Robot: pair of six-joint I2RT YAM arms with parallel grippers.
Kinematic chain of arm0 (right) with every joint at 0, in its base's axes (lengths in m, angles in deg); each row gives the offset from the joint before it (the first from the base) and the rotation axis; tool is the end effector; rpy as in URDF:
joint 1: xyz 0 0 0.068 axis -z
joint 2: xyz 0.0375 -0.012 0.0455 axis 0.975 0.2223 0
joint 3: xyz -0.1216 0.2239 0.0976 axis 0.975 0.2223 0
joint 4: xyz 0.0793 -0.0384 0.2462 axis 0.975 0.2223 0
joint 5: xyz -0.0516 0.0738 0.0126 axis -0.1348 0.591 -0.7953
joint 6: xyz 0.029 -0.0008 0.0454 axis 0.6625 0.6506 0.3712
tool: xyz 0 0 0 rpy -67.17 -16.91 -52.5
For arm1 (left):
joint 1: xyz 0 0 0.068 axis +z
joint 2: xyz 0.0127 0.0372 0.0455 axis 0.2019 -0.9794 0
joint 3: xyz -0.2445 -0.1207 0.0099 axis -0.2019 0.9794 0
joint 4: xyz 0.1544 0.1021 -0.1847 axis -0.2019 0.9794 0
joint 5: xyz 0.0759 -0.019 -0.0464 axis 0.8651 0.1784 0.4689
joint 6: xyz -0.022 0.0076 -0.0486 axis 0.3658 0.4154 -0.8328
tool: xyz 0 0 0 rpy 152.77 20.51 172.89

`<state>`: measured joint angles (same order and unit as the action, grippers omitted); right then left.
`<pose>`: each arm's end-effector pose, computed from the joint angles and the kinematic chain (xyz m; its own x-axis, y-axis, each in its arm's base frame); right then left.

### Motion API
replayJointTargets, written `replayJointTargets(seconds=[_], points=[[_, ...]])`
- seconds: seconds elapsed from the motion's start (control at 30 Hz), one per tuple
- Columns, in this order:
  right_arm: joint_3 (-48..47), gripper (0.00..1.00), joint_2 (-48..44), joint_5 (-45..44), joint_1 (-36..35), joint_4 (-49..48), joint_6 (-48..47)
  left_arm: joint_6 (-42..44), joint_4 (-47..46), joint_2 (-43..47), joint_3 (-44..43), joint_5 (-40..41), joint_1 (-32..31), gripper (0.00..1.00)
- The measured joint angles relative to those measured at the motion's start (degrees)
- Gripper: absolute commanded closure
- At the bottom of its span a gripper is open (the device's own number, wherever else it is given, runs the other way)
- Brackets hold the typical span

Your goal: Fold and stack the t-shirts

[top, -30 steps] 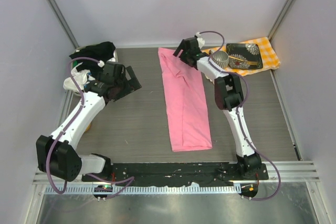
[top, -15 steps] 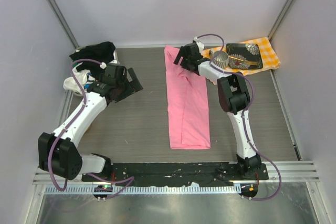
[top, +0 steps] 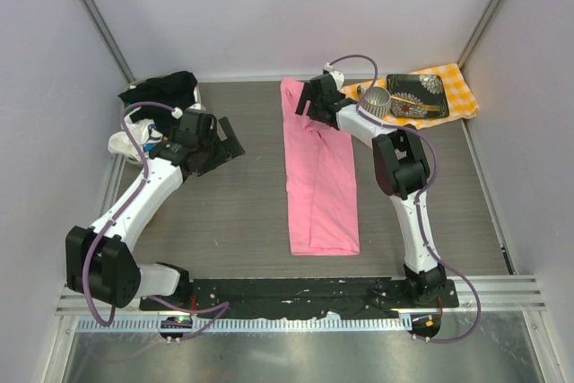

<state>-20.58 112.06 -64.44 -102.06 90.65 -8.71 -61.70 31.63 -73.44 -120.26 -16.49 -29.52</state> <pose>0.4851 0.2169 0.1738 -0.6284 0.2787 -0.7262 0.0815 0.9521 0.2949 0.2685 -0.0847 0.2882 -0.6935 -0.4930 -0.5253 -0.2749 0.8551 -0.4395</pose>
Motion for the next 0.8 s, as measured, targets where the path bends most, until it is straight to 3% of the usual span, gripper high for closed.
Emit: replayJointTargets(seconds=[0.8], points=[[-2.6,0.08,-1.8,-1.7,-2.6,3.7,-3.2,0.0,0.0,0.0,0.0,0.0,0.0,0.0]])
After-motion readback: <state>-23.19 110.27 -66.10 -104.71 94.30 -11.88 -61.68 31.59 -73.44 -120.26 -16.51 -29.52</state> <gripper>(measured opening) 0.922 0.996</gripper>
